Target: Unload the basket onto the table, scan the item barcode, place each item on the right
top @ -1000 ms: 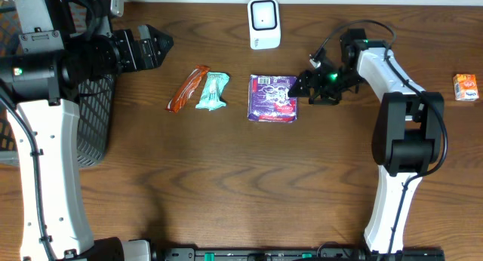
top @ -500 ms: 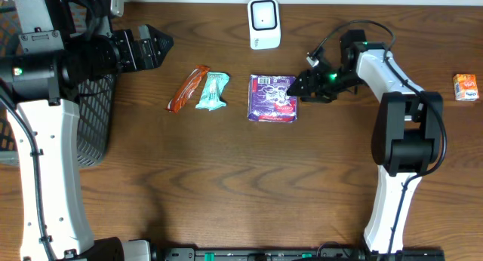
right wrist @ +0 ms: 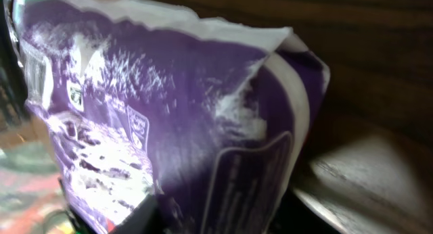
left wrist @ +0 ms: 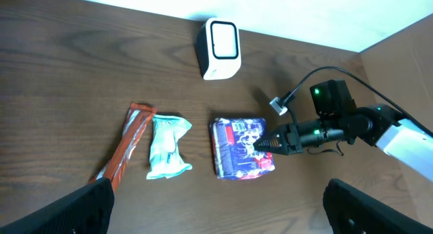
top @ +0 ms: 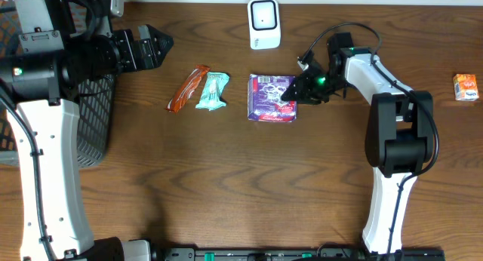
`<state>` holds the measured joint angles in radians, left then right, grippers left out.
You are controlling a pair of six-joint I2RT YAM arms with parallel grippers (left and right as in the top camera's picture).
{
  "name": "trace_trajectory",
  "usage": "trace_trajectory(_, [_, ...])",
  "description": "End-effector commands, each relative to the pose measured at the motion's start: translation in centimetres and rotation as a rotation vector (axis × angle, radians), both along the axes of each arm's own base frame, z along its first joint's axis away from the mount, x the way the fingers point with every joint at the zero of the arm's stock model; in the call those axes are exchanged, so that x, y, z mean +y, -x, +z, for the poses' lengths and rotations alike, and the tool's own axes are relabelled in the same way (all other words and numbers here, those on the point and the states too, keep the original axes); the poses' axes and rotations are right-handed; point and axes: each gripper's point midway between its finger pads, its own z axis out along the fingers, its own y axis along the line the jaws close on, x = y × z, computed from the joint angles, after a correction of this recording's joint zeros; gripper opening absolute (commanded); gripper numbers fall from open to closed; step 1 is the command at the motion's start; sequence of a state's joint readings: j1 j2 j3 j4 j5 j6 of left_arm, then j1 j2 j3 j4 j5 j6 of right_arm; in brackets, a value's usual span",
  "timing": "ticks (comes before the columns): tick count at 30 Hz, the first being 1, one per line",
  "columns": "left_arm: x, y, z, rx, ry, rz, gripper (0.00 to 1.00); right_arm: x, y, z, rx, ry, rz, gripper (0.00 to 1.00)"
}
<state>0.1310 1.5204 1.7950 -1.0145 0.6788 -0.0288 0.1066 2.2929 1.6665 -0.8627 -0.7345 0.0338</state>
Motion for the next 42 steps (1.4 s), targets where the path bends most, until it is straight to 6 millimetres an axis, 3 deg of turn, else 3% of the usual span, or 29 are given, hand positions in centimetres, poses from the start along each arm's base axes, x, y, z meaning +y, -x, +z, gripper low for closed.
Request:
trace_trajectory(1, [0.0,-0.1,0.1,-0.002,0.005,-0.005,0.98,-0.2,0.2,-0.4,0.024,0.079,-0.033,0.24])
trace_trajectory(3, [0.0,-0.1,0.1,-0.001,0.006,-0.005,0.98,-0.4,-0.4,-0.1,0.014,0.096,-0.050,0.11])
trace_trajectory(6, [0.0,-0.1,0.1,-0.002,0.005,-0.005,0.98,-1.9,-1.4,0.6,0.008,0.197,-0.102,0.01])
trace_trajectory(9, [0.0,-0.1,0.1,-0.002,0.005,-0.005,0.98,-4.3,-2.4,2.7,-0.031,0.360,-0.129,0.01])
trace_trajectory(16, [0.0,-0.1,0.1,-0.002,0.005,-0.005,0.98,-7.4,-4.1,9.2,-0.166,0.667,-0.156,0.01])
trace_trajectory(21, [0.0,-0.1,0.1,-0.002,0.005,-0.005,0.98,-11.8,-3.6,11.6,-0.215,1.080,-0.246,0.01])
trace_trajectory(23, [0.0,-0.1,0.1,-0.002,0.005,-0.005,0.98,-12.5,-3.4,12.1,-0.244,1.211,-0.259,0.01])
trace_trajectory(29, [0.0,-0.1,0.1,-0.001,0.005,-0.005,0.98,-12.3,-2.9,11.4,-0.304,1.390,-0.207,0.01])
trace_trajectory(35, [0.0,-0.1,0.1,-0.001,0.005,-0.005,0.98,-11.5,-1.5,8.4,-0.285,1.422,-0.137,0.01])
trace_trajectory(39, [0.0,-0.1,0.1,-0.001,0.005,-0.005,0.98,-8.4,-0.9,7.1,-0.292,1.338,-0.094,0.03])
trace_trajectory(42, [0.0,-0.1,0.1,-0.002,0.005,-0.005,0.98,-4.5,-0.8,6.1,-0.318,1.217,-0.065,0.18])
